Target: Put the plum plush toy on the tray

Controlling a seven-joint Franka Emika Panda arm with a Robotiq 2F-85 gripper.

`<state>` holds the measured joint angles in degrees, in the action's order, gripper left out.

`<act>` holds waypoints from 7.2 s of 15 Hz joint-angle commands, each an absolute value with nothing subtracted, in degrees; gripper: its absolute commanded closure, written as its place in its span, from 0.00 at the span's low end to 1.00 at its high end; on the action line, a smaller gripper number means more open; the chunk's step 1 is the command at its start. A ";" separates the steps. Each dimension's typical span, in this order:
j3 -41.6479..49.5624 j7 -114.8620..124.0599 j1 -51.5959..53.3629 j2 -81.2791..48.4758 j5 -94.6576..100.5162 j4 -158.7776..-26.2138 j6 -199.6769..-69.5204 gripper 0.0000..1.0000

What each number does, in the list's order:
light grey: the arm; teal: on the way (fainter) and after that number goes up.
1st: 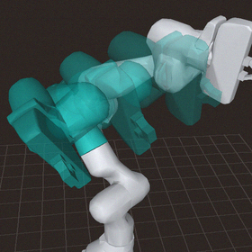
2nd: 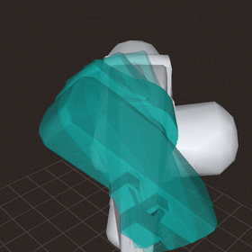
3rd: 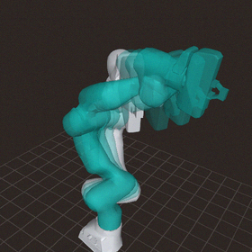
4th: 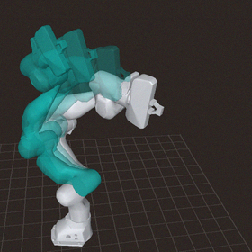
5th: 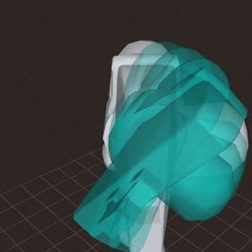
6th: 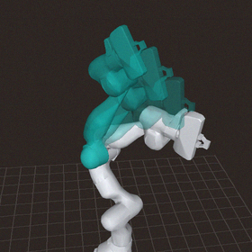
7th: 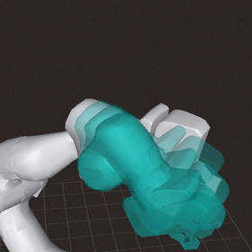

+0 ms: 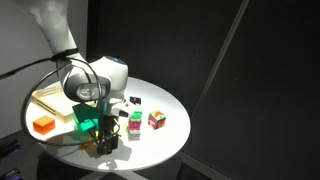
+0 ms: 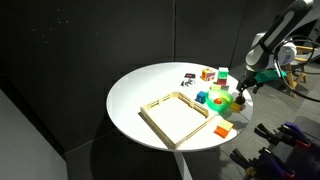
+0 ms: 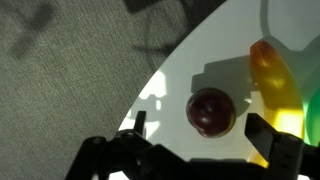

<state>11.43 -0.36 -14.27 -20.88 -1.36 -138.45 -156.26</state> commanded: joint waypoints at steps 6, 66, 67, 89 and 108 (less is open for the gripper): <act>10.16 -2.14 -15.01 -22.77 -2.43 -137.77 -158.63 0.00; 7.72 -14.32 -10.28 -9.56 1.95 -139.38 -142.30 0.66; 7.30 -15.86 -10.14 -9.25 2.19 -139.52 -141.80 0.66; 3.40 -19.64 -6.71 -10.76 4.12 -142.36 -151.22 0.41; 0.52 -23.81 -6.78 -9.80 1.57 -141.08 -150.65 0.66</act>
